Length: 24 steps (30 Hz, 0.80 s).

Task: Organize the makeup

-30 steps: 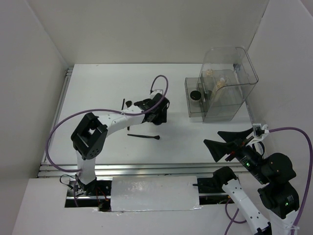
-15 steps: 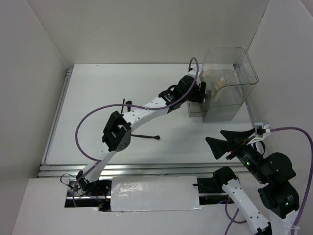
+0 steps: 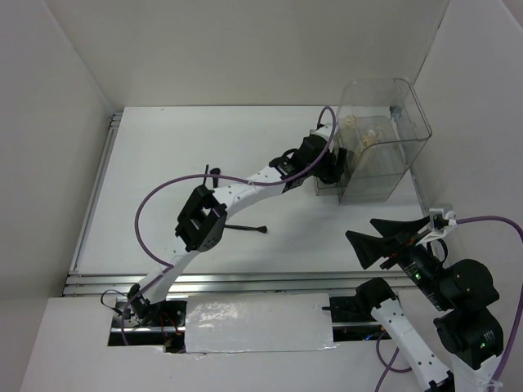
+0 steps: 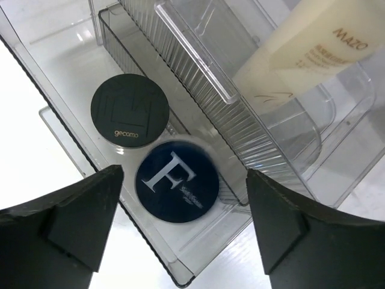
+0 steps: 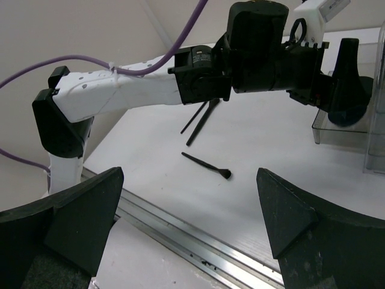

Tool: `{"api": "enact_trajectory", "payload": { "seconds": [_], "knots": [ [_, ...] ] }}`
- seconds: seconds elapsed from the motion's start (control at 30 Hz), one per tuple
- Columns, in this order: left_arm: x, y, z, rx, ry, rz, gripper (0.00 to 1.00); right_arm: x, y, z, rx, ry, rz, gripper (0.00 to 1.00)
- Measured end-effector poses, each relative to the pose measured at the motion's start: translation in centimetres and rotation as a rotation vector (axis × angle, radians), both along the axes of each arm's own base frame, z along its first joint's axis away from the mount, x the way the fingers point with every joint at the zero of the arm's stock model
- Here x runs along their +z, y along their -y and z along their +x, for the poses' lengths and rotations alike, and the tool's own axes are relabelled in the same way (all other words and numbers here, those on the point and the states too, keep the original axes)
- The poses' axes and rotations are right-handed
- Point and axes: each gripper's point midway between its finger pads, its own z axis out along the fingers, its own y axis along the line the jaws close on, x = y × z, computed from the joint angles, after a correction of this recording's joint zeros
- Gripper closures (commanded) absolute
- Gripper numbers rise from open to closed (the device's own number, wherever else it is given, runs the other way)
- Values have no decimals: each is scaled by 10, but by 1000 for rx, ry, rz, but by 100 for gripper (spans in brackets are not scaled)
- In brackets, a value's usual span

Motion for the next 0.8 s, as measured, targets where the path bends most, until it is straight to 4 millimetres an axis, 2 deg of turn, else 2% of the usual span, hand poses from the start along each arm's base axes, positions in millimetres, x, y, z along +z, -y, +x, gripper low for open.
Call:
{"api": "enact_trajectory", "payload": {
  "seconds": [0.2,0.3,0.37,0.4,0.53,0.63,0.73,0.8],
  "knots": [
    [0,2,-4,-1,11,13,1,0,0,0,0,0,0,0],
    [2,-5,-1,49,15,30,3,0,0,0,0,0,0,0],
    [5,-16,1,134,-7,32,12,0,0,0,0,0,0,0],
    [7,-25,3,196,-22,31,30,0,0,0,0,0,0,0],
    [19,-68,12,416,-87,-8,75,0,0,0,0,0,0,0],
    [15,-98,29,539,-139,-38,79,0,0,0,0,0,0,0],
    [-6,-114,46,586,-198,-44,77,0,0,1,-2,-1,0,0],
    [-29,-117,56,587,-233,-45,76,0,1,1,-5,-1,0,0]
  ]
}}
